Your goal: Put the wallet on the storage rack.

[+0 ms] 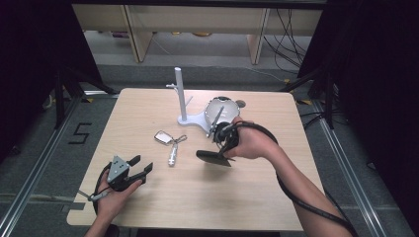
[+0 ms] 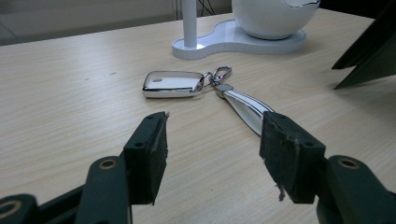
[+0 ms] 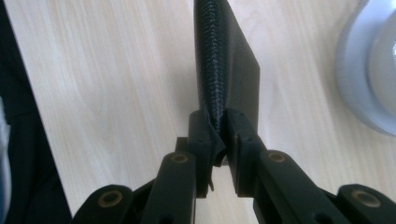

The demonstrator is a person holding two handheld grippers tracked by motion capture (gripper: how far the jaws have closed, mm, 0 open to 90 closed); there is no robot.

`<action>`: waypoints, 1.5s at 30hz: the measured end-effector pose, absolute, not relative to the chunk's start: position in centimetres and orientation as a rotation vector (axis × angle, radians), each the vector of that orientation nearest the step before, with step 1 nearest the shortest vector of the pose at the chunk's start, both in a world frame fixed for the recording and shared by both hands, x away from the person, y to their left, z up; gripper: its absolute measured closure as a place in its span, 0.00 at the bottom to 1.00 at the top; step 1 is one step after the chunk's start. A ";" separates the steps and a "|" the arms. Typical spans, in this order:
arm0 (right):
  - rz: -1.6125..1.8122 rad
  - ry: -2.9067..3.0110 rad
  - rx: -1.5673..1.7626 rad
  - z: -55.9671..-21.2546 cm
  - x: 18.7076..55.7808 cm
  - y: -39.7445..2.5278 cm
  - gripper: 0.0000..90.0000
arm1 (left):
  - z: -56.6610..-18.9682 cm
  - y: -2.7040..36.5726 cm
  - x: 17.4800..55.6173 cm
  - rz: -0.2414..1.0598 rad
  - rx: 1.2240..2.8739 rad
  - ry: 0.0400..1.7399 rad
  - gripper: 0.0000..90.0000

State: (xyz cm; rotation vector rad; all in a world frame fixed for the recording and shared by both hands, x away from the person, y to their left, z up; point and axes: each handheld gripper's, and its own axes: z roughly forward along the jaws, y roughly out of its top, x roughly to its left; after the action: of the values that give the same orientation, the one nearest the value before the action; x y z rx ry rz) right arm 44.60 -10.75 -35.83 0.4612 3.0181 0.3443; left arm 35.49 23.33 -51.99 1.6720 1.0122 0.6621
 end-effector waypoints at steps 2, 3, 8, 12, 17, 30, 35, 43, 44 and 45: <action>0.367 3.011 0.515 -34.8 45.7 -11.2 0.91 | -52.0 23.4 35.5 0.662 1.673 1.011 0.46; 0.368 3.007 0.536 -34.5 45.9 -11.3 0.91 | -52.0 23.4 35.5 0.662 1.671 1.014 0.46; 0.394 3.009 0.571 -34.1 46.8 -11.9 0.91 | -52.0 23.4 35.5 0.662 1.671 1.013 0.46; 0.442 3.007 0.573 -33.9 47.4 -12.3 0.91 | -52.0 23.4 35.4 0.667 1.675 1.019 0.46; 0.484 3.014 0.642 -33.6 47.5 -12.6 0.91 | -52.0 23.4 35.5 0.663 1.673 1.014 0.46; 0.578 2.988 0.673 -32.2 48.9 -13.9 0.91 | -52.0 23.4 35.4 0.666 1.683 1.015 0.46; 0.572 2.983 0.707 -32.0 49.1 -14.0 0.91 | -52.0 23.4 35.4 0.665 1.682 1.016 0.46; 0.598 2.971 0.710 -31.5 49.9 -14.5 0.91 | -52.0 23.4 35.4 0.665 1.682 1.014 0.46; 0.595 2.970 0.718 -31.4 50.0 -14.6 0.91 | -52.0 23.4 35.4 0.666 1.685 1.015 0.46; 0.606 2.966 0.714 -31.4 50.1 -14.6 0.91 | -52.0 23.4 35.4 0.666 1.685 1.015 0.46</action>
State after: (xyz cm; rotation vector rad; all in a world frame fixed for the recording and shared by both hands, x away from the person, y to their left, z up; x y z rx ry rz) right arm 50.13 -14.60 -31.40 0.7144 2.9664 0.6060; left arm 35.42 23.42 -52.03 1.6852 1.0152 0.6665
